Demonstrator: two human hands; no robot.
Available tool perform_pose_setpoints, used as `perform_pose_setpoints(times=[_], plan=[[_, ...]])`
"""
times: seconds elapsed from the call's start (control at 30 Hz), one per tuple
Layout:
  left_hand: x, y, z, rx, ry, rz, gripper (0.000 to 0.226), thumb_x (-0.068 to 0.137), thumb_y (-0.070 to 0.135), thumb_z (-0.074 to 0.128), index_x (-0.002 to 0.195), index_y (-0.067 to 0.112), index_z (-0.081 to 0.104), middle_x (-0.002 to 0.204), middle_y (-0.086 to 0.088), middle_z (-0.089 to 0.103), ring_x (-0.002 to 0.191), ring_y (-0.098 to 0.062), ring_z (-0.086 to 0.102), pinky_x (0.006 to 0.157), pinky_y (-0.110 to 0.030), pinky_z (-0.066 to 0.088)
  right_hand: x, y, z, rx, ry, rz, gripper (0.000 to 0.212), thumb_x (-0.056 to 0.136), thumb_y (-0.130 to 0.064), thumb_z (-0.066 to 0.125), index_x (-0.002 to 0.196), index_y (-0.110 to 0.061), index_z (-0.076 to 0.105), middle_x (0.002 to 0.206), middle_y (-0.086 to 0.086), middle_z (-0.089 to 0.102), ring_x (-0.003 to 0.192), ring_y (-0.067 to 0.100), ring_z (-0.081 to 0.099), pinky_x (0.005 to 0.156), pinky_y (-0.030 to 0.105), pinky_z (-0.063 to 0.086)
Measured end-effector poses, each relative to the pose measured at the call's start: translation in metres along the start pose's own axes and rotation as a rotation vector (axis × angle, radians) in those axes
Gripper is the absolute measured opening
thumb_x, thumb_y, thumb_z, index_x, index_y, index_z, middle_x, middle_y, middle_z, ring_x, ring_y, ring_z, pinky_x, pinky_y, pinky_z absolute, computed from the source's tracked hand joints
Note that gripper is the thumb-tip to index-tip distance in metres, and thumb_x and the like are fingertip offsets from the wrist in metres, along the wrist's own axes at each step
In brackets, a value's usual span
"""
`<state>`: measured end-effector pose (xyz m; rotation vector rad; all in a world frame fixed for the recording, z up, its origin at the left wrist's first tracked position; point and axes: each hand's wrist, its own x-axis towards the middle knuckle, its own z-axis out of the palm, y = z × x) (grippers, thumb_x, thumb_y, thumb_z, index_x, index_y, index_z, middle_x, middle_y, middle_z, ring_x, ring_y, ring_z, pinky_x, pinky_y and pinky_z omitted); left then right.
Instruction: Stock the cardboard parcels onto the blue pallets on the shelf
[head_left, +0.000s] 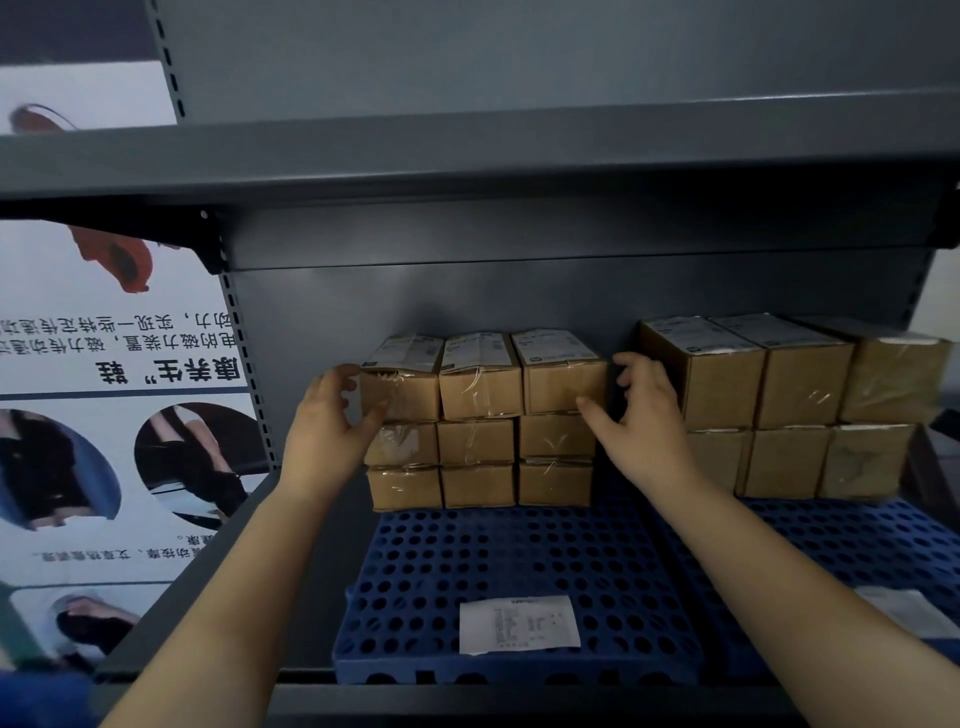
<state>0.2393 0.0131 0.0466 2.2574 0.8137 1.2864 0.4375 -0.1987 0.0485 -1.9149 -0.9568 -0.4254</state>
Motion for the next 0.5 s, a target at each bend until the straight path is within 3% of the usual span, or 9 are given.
perform_pose_setpoints(times=[0.23, 0.5], plan=[[-0.016, 0.017, -0.007, 0.203, -0.072, 0.150, 0.035, 0.081, 0.020, 0.067, 0.113, 0.008, 0.059, 0.108, -0.011, 0.059, 0.099, -0.032, 0.055, 0.076, -0.041, 0.047, -0.014, -0.026, -0.015, -0.282, -0.127, -0.132, 0.045, 0.089, -0.035, 0.057, 0.128, -0.016, 0.048, 0.125, 0.004, 0.050, 0.115, 0.023, 0.045, 0.091, 0.038, 0.044], [-0.032, 0.054, -0.012, 0.370, -0.202, 0.236, 0.038, 0.086, 0.030, 0.059, 0.122, 0.018, 0.055, 0.122, -0.004, 0.057, 0.114, -0.026, 0.050, 0.087, -0.037, 0.041, -0.029, -0.053, -0.037, -0.595, -0.264, -0.244, 0.045, 0.091, -0.040, 0.048, 0.130, -0.017, 0.047, 0.134, 0.004, 0.048, 0.120, 0.026, 0.044, 0.092, 0.039, 0.039]])
